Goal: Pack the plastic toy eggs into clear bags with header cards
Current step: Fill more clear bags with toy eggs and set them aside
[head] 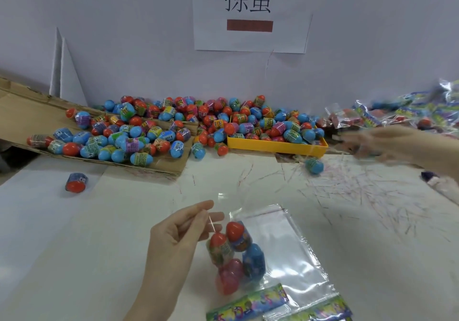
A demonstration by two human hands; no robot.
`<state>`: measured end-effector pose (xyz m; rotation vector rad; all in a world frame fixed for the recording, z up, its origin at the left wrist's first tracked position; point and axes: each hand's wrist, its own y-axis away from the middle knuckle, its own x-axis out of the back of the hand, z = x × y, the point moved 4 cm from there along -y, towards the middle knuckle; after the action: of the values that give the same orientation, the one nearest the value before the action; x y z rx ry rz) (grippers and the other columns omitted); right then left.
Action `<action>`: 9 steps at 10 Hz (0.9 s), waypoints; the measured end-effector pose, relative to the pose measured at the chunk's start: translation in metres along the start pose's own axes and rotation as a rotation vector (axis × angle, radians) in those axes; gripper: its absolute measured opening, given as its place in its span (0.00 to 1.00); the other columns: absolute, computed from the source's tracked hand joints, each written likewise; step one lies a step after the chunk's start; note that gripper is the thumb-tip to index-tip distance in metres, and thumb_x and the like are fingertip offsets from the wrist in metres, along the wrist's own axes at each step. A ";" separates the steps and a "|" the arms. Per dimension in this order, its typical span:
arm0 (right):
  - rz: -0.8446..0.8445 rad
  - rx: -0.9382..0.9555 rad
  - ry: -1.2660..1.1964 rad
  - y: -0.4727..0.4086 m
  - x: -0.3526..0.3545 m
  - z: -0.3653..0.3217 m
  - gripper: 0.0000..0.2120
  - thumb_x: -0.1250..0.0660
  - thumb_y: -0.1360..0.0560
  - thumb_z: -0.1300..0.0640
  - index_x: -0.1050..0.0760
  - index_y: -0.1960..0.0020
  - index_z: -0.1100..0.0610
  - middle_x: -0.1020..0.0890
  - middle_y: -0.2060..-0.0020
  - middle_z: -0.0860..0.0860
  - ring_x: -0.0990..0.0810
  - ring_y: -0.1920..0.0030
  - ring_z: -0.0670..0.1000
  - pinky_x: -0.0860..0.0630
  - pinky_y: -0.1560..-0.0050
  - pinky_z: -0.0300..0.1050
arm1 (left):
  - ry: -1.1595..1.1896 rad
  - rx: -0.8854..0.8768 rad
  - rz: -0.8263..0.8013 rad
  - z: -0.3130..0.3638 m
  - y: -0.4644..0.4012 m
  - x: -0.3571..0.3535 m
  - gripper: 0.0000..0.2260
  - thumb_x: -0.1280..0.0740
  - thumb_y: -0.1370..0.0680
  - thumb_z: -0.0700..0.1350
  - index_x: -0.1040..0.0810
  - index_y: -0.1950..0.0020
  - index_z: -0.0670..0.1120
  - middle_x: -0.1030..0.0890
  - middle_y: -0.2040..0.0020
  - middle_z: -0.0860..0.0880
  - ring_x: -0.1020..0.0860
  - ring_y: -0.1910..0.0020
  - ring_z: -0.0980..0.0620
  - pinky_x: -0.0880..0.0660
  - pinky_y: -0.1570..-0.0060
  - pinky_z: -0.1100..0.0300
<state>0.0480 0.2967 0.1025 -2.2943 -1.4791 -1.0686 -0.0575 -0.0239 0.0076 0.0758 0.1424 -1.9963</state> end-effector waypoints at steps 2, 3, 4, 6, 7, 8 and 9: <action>0.263 -0.159 0.311 -0.012 -0.012 0.014 0.23 0.33 0.28 0.53 0.32 0.33 0.51 0.28 0.36 0.46 0.27 0.39 0.50 0.34 0.35 0.57 | -0.010 0.013 -0.009 0.000 -0.001 0.000 0.12 0.37 0.25 0.34 0.18 0.57 0.48 0.15 0.64 0.49 0.17 0.66 0.53 0.23 0.65 0.68; 0.152 0.245 -0.227 -0.010 -0.014 -0.006 0.19 0.42 0.27 0.40 0.22 0.43 0.48 0.20 0.45 0.46 0.20 0.49 0.49 0.23 0.49 0.53 | -0.007 0.017 -0.009 -0.001 -0.002 0.000 0.11 0.37 0.25 0.34 0.19 0.57 0.47 0.15 0.64 0.49 0.17 0.67 0.53 0.22 0.65 0.67; 0.168 0.083 -0.239 -0.019 -0.016 0.009 0.17 0.45 0.21 0.49 0.32 0.33 0.49 0.25 0.37 0.52 0.24 0.42 0.53 0.29 0.40 0.57 | 0.001 0.022 -0.025 0.000 -0.004 -0.002 0.11 0.37 0.25 0.34 0.19 0.57 0.47 0.15 0.64 0.49 0.17 0.66 0.52 0.22 0.64 0.67; 0.147 0.299 -1.142 0.008 -0.036 -0.031 0.21 0.44 0.24 0.45 0.24 0.44 0.60 0.16 0.58 0.54 0.18 0.57 0.55 0.20 0.56 0.48 | 0.060 0.063 -0.056 -0.002 -0.006 -0.005 0.10 0.38 0.25 0.36 0.19 0.55 0.47 0.15 0.62 0.48 0.17 0.65 0.52 0.23 0.66 0.68; 0.023 0.236 -0.473 0.013 -0.102 -0.038 0.22 0.43 0.32 0.38 0.27 0.45 0.49 0.20 0.49 0.46 0.21 0.50 0.46 0.24 0.51 0.40 | 0.092 0.106 -0.074 -0.003 -0.006 -0.008 0.10 0.39 0.24 0.37 0.19 0.53 0.47 0.15 0.61 0.48 0.17 0.64 0.53 0.23 0.66 0.68; -0.288 0.225 -0.410 0.029 -0.153 -0.035 0.36 0.27 0.43 0.35 0.32 0.39 0.44 0.21 0.43 0.44 0.22 0.46 0.42 0.24 0.49 0.36 | 0.145 0.145 -0.079 -0.005 -0.006 -0.009 0.09 0.39 0.24 0.38 0.20 0.51 0.48 0.15 0.60 0.48 0.17 0.63 0.54 0.23 0.66 0.68; -0.364 0.250 -0.528 0.030 -0.168 -0.027 0.26 0.24 0.37 0.52 0.26 0.41 0.52 0.17 0.49 0.48 0.19 0.49 0.47 0.23 0.52 0.36 | 0.195 0.174 -0.081 -0.006 -0.006 -0.007 0.09 0.38 0.27 0.42 0.21 0.49 0.47 0.15 0.59 0.47 0.17 0.63 0.54 0.23 0.65 0.67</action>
<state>0.0220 0.1501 0.0151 -2.2753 -2.1455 -0.3053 -0.0603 -0.0139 0.0034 0.3822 0.0973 -2.0766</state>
